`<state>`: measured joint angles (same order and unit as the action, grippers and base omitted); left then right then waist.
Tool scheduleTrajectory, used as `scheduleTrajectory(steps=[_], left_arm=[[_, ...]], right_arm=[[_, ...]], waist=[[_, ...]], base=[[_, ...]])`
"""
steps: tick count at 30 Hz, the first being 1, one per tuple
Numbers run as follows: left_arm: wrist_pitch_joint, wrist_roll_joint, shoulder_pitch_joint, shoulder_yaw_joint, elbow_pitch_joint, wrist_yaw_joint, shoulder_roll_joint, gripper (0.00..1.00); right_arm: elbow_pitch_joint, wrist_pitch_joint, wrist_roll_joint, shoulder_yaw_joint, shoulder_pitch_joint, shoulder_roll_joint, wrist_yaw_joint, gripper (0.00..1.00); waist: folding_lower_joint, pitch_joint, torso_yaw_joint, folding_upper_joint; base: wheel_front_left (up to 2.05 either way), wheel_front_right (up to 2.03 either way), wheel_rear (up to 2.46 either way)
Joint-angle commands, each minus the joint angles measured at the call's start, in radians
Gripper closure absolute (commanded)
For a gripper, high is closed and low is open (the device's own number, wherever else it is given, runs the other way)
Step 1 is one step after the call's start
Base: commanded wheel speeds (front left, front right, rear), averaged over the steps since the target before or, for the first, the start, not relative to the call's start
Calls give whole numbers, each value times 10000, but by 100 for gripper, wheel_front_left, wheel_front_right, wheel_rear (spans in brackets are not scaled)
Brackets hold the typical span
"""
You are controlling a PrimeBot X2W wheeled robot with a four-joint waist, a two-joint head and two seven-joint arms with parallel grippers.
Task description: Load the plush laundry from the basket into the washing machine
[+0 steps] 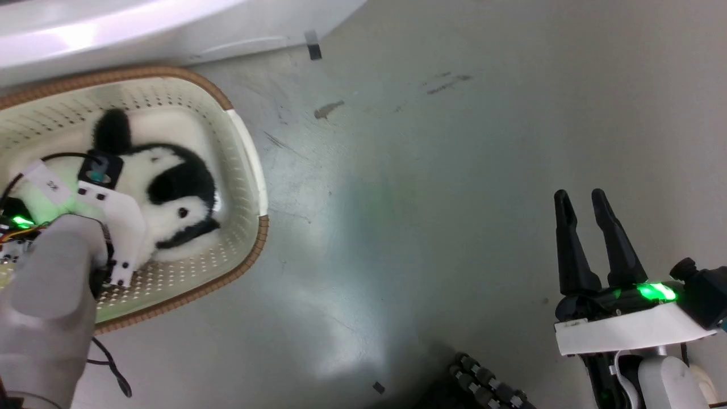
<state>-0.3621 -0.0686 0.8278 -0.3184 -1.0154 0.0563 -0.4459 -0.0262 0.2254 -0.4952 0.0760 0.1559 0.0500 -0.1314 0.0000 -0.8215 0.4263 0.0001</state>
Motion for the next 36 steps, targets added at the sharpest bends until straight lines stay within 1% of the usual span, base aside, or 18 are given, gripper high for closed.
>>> scheduleTrajectory(steps=[1,4,7,9,12,13,16,19,21,22,28,32,36], left_arm=[[-152,-104,101,-98,-341,71,-88,100],[-186,-334,210,-61,-691,101,-239,100],[16,-645,299,115,-963,-186,-329,100],[140,-816,304,169,-1150,-262,-376,100],[539,-1080,243,247,-1349,-295,-467,100],[806,-1122,200,225,-1366,-341,-416,100],[1329,-1043,28,-53,-1431,-400,-57,100],[1948,-1279,-265,28,-1438,-441,436,100],[2572,-1643,-488,306,-1455,-513,761,100],[3277,-1827,-869,334,-1577,-386,1153,100],[4782,-2071,-1525,290,-1678,6,1768,100],[5590,-2119,-1911,139,-1661,255,2091,100],[6045,-2152,-2207,27,-1366,399,2302,100]], right_arm=[[-46,76,-131,-9,231,2,6,0],[-13,139,-247,32,341,2,7,0],[37,202,-336,131,519,2,7,0],[94,243,-342,187,648,2,7,0],[209,306,-291,307,872,2,7,0],[254,327,-164,271,900,2,7,0],[319,364,320,-11,803,2,7,0],[326,364,688,-286,613,2,7,0],[331,364,968,-439,463,2,7,0],[327,364,1329,-654,188,2,7,0],[324,364,1932,-964,-333,2,7,0],[320,364,2240,-1167,-755,2,7,0],[309,364,2467,-1273,-1082,2,7,0]], waist=[[0,-129,110,-1],[0,-272,276,-1],[0,-281,498,-1],[0,-223,653,-1],[0,8,905,-1],[0,182,857,-1],[0,809,491,-1],[0,1637,109,-1],[0,2286,-165,-1],[0,3101,-558,-1],[0,4654,-1371,-1],[0,5414,-1840,-1],[0,5935,-2215,-1]], base=[[0,0,0],[0,0,0],[0,0,0],[0,0,0],[0,0,0],[0,0,0],[0,0,0],[0,0,0],[0,0,0],[0,0,0],[0,0,0],[0,0,0],[0,0,0]])
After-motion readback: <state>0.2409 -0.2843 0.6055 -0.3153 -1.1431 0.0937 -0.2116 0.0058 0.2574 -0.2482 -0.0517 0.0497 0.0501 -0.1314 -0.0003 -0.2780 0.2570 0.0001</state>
